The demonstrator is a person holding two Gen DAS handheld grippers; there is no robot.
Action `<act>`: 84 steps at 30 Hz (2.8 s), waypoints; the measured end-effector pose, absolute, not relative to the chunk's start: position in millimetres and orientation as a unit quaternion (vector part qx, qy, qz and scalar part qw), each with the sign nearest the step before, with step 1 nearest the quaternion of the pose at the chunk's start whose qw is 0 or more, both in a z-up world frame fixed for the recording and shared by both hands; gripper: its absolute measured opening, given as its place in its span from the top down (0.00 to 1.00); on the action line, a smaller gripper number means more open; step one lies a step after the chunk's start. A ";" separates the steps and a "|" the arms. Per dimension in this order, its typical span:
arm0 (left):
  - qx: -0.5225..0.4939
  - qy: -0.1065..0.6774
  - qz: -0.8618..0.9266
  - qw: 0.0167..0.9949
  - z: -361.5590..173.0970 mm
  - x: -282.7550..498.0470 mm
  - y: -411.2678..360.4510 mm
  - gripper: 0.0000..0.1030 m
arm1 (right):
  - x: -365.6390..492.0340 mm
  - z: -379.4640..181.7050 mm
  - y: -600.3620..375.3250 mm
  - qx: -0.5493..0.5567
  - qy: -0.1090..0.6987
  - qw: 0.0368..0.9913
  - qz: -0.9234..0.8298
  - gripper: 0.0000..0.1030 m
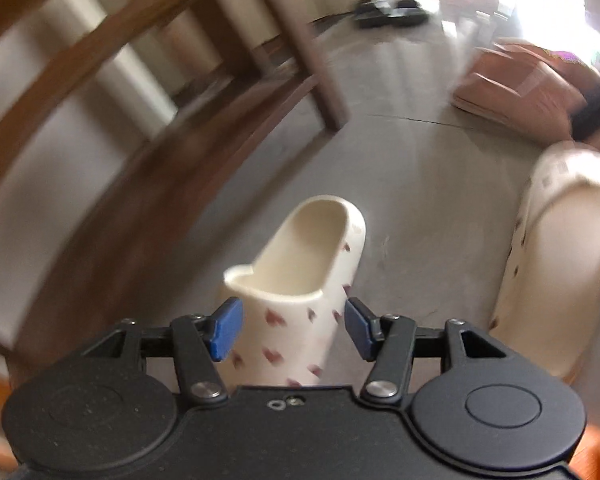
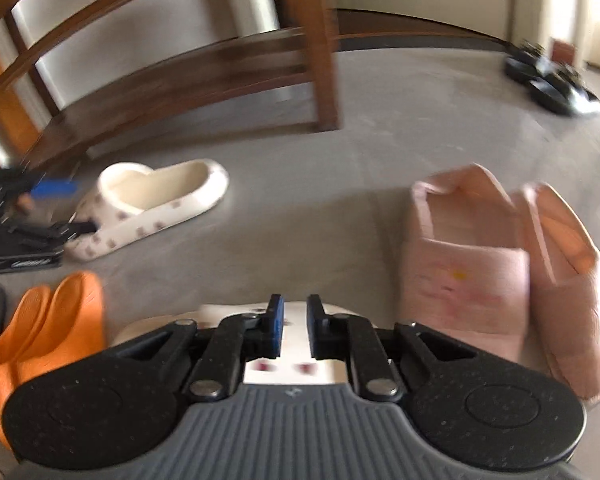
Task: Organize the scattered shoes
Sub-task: 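Move the left gripper to a white heart-print slide and grasp it, then lift the white heart-print slide with the left gripper and carry it, then lower the held slide with the left gripper beside the other white slide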
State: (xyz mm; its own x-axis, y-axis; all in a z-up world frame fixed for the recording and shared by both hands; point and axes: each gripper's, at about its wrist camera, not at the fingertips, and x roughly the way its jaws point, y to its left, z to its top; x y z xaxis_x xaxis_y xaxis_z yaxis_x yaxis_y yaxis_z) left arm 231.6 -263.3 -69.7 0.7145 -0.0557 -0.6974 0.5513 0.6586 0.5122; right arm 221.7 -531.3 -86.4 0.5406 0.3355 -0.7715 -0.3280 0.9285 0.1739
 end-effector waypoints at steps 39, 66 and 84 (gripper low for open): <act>0.098 0.431 -0.239 0.865 -53.6 272.4 -224.4 0.37 | 175.5 -82.8 -492.8 -0.048 0.503 0.845 0.175 0.52; -0.195 0.539 -0.361 0.736 -101.0 231.6 -322.2 0.40 | 169.5 -77.2 -557.4 -0.054 0.486 0.862 0.135 0.52; 0.228 0.455 -0.602 0.615 -88.5 231.8 -429.6 0.86 | 139.9 -98.7 -609.6 -0.039 0.515 0.847 0.128 0.49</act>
